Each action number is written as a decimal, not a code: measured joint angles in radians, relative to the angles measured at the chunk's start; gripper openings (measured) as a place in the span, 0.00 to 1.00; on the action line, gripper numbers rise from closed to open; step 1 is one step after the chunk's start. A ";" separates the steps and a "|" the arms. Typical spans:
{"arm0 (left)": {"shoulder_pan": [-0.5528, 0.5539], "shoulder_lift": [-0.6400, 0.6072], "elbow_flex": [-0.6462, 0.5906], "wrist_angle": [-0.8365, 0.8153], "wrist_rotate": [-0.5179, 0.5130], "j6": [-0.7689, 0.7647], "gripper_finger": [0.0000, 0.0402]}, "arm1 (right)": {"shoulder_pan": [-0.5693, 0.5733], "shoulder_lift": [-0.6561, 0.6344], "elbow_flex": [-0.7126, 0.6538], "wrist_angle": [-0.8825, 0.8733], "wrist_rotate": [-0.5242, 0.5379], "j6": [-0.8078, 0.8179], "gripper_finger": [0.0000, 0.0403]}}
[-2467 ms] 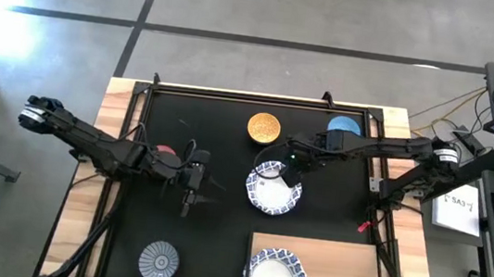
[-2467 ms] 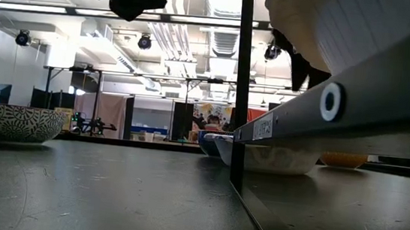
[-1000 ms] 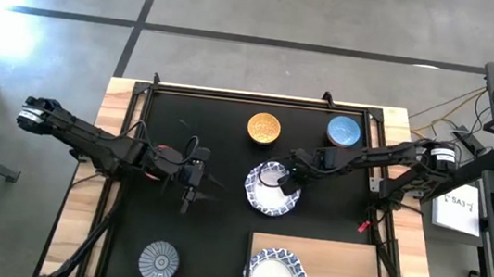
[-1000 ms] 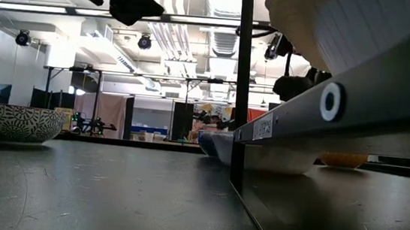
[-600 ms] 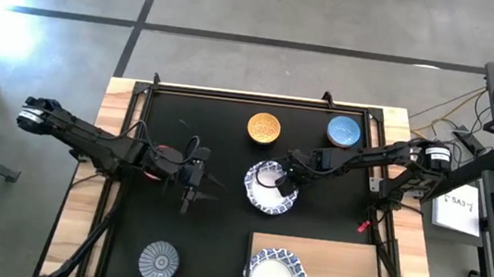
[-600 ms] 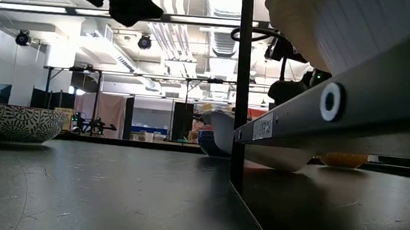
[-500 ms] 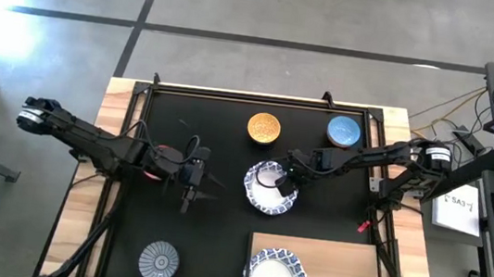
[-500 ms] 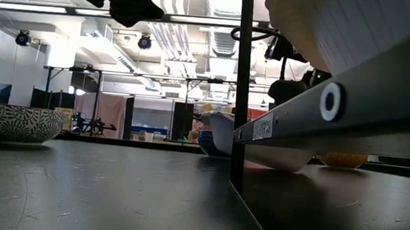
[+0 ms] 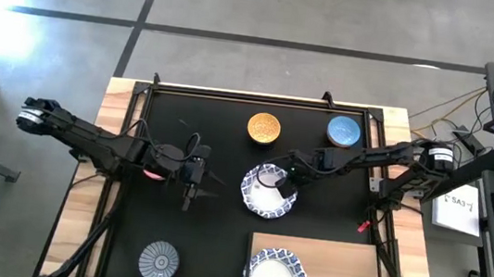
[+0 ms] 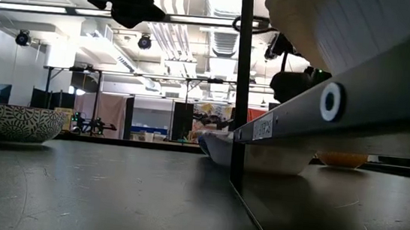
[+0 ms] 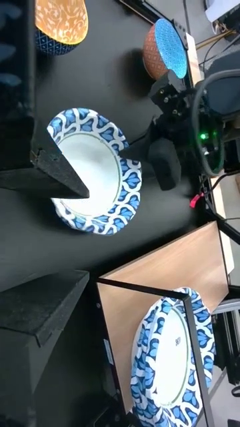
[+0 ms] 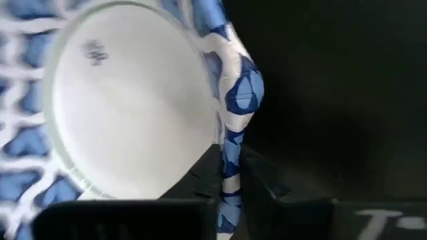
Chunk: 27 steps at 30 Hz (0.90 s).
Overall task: Place and stack bowls onto a shelf
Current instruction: Stack the white patterned bowl on top of the other white patterned bowl on the shelf
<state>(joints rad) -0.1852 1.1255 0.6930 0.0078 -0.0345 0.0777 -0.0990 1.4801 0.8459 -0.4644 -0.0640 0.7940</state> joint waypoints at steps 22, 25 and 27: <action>0.000 -0.068 0.000 -0.019 -0.376 -0.162 0.42 | -0.029 -0.473 -0.001 -0.039 0.137 0.156 0.02; 0.000 -0.073 0.000 -0.031 -0.376 -0.172 0.42 | -0.003 -0.541 0.004 0.003 0.144 0.163 0.02; 0.000 -0.074 0.000 -0.037 -0.377 -0.182 0.42 | 0.031 -0.569 0.019 0.011 0.138 0.180 0.02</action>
<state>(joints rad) -0.1856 1.0519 0.6930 -0.0294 -0.4110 -0.1045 -0.0681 0.9114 0.8649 -0.4537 0.0744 0.9741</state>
